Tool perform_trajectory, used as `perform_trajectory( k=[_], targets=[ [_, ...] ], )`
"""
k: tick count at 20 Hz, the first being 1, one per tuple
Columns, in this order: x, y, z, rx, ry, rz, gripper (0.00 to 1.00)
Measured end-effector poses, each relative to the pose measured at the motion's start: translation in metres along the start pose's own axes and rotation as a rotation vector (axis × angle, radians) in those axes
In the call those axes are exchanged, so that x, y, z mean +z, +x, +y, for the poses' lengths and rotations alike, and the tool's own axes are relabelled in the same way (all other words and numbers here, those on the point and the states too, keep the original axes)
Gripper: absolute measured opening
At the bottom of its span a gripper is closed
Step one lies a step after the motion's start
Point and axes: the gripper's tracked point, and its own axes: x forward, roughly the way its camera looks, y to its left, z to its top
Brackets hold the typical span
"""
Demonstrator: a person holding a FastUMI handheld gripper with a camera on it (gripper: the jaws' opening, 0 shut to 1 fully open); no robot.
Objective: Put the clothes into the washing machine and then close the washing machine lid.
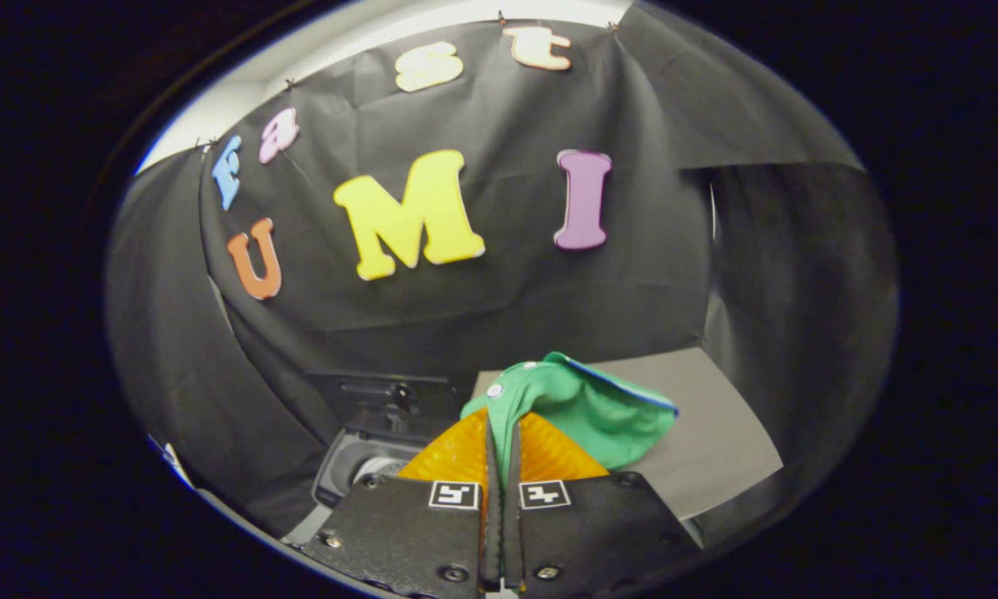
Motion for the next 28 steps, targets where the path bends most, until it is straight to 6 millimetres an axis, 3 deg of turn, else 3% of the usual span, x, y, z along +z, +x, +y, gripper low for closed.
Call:
perform_trajectory(
  k=[8, 12, 16, 22, 28],
  targets=[
    [0.070, -0.075, 0.114, 0.148, -0.051, -0.185, 0.05],
    [0.086, -0.100, 0.170, 0.205, -0.055, -0.236, 0.05],
    [0.088, -0.104, 0.217, 0.253, -0.046, -0.252, 0.05],
    [0.066, -0.071, 0.268, 0.301, -0.070, -0.209, 0.05],
    [0.010, 0.012, 0.298, 0.315, -0.107, -0.091, 0.05]
  ],
)
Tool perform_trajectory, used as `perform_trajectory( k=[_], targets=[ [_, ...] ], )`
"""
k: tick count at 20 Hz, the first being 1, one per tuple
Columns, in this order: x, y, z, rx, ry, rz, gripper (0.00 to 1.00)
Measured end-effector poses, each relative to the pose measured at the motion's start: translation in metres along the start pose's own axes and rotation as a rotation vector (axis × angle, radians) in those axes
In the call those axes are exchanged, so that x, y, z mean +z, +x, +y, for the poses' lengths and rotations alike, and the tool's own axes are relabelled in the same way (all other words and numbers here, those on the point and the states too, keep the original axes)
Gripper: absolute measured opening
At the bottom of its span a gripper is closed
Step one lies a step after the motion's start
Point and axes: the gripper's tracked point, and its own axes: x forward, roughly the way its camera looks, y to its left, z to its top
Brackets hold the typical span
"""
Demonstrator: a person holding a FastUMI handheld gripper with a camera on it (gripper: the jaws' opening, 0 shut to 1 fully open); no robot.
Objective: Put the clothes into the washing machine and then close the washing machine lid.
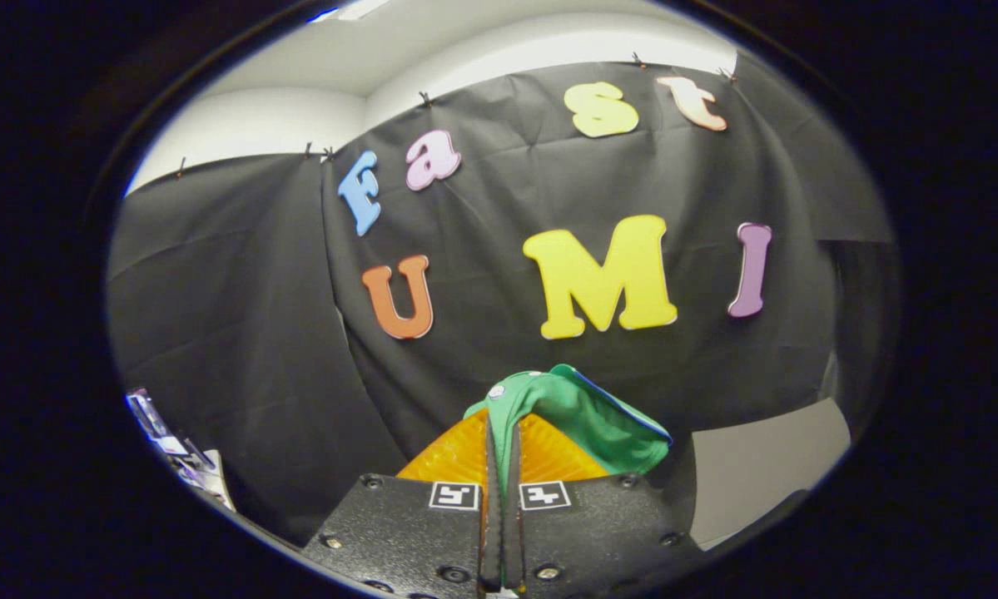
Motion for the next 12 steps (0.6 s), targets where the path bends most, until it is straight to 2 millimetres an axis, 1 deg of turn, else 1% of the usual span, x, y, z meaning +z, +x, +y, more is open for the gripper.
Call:
perform_trajectory(
  k=[3, 6, 8, 12],
  targets=[
    [-0.041, 0.044, -0.005, -0.001, 0.012, 0.080, 0.05],
    [-0.088, 0.086, -0.019, -0.017, 0.029, 0.167, 0.05],
    [-0.120, 0.109, -0.025, -0.025, 0.063, 0.232, 0.05],
    [-0.183, 0.144, -0.042, -0.055, 0.091, 0.347, 0.05]
  ],
)
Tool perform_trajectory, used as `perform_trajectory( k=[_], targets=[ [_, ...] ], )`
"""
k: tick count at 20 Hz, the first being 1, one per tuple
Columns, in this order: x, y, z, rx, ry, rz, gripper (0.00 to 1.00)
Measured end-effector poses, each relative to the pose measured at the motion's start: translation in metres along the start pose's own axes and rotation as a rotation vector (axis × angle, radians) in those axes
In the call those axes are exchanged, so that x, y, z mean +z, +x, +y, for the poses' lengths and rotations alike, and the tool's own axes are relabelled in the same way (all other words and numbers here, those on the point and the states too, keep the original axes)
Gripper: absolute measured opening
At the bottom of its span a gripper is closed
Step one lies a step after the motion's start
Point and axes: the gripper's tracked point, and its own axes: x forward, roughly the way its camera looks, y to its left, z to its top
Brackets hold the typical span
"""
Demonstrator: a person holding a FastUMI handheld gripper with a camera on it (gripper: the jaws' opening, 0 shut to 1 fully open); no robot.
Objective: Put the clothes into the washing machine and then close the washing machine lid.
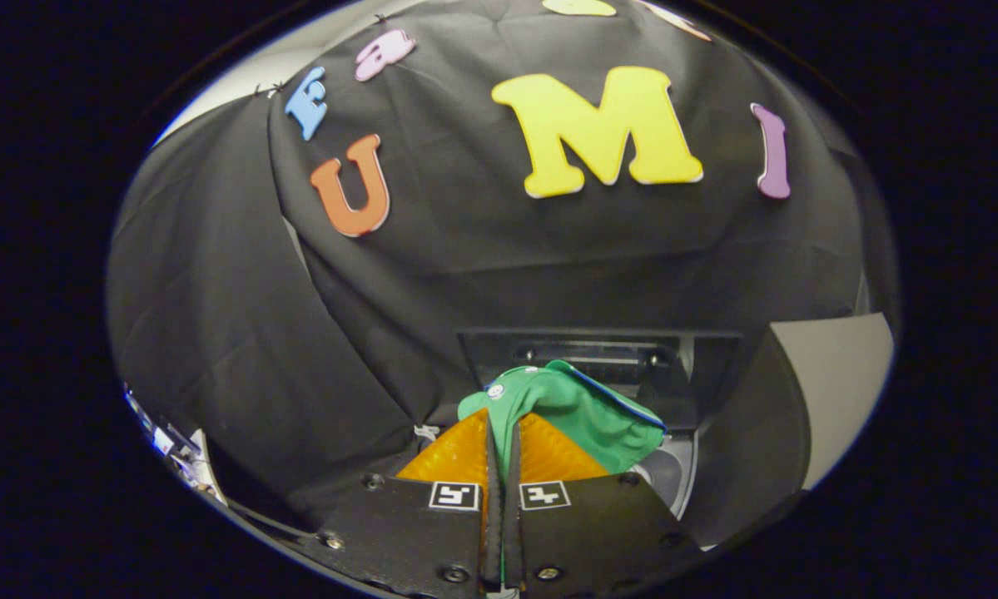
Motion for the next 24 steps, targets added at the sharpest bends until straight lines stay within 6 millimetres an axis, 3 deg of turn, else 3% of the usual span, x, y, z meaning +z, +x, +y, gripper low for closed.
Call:
perform_trajectory(
  k=[3, 8, 11, 14, 17, 19, 22, 24],
  targets=[
    [-0.028, 0.034, -0.020, -0.035, 0.020, 0.075, 0.05],
    [-0.078, 0.073, -0.054, -0.130, 0.080, 0.203, 0.05],
    [-0.110, 0.087, -0.074, -0.183, 0.104, 0.293, 0.05],
    [-0.126, 0.095, -0.087, -0.211, 0.093, 0.336, 0.06],
    [-0.124, 0.096, -0.090, -0.224, 0.076, 0.333, 0.12],
    [-0.118, 0.098, -0.092, -0.228, 0.039, 0.303, 0.21],
    [-0.117, 0.095, -0.091, -0.233, 0.016, 0.296, 0.96],
    [-0.115, 0.093, -0.092, -0.234, 0.011, 0.286, 0.94]
  ],
)
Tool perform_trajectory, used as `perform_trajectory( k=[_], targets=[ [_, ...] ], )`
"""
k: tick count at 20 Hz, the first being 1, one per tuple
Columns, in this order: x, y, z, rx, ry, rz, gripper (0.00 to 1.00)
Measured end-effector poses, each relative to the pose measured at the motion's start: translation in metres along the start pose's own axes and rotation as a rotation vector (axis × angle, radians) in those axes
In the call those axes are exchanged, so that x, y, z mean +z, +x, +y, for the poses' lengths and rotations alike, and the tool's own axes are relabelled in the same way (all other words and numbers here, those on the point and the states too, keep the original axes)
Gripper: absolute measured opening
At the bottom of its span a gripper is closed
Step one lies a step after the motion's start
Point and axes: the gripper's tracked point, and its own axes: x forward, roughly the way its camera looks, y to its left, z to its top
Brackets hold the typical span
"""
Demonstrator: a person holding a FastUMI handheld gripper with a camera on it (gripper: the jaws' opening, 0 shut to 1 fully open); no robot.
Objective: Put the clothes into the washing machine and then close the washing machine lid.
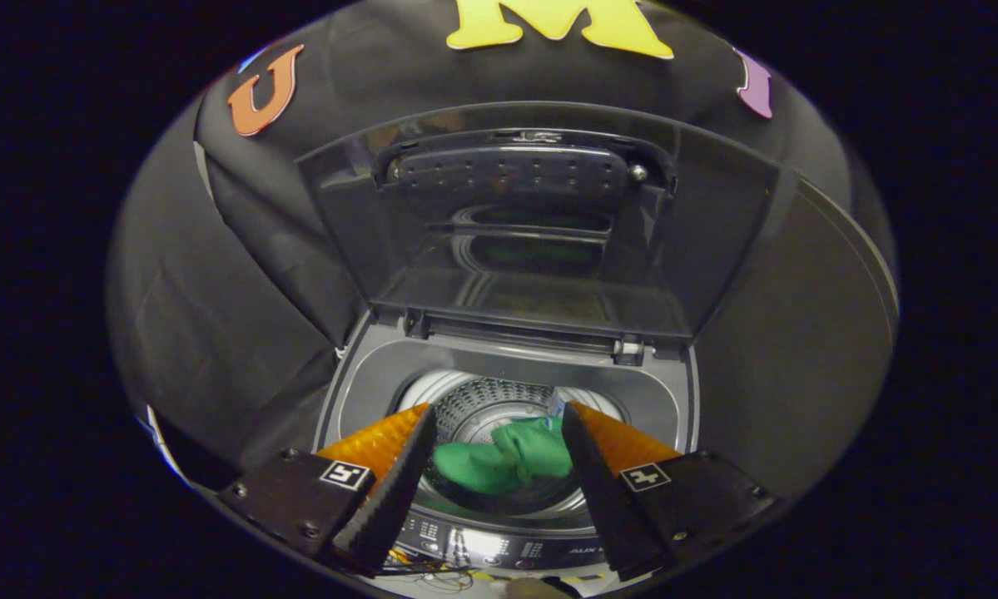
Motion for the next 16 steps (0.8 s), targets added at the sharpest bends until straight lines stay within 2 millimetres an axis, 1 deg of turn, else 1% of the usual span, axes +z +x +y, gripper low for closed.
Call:
perform_trajectory(
  k=[5, 9, 11, 12, 15, 16],
  targets=[
    [0.007, -0.008, -0.003, -0.006, -0.023, -0.026, 0.94],
    [0.022, -0.020, -0.004, -0.008, -0.027, -0.072, 0.94],
    [0.034, -0.031, -0.003, -0.005, -0.035, -0.104, 0.94],
    [0.044, -0.037, -0.003, -0.005, -0.047, -0.135, 0.94],
    [0.076, -0.060, 0.003, 0.001, -0.069, -0.227, 0.94],
    [0.091, -0.070, 0.006, 0.001, -0.080, -0.264, 0.94]
  ],
)
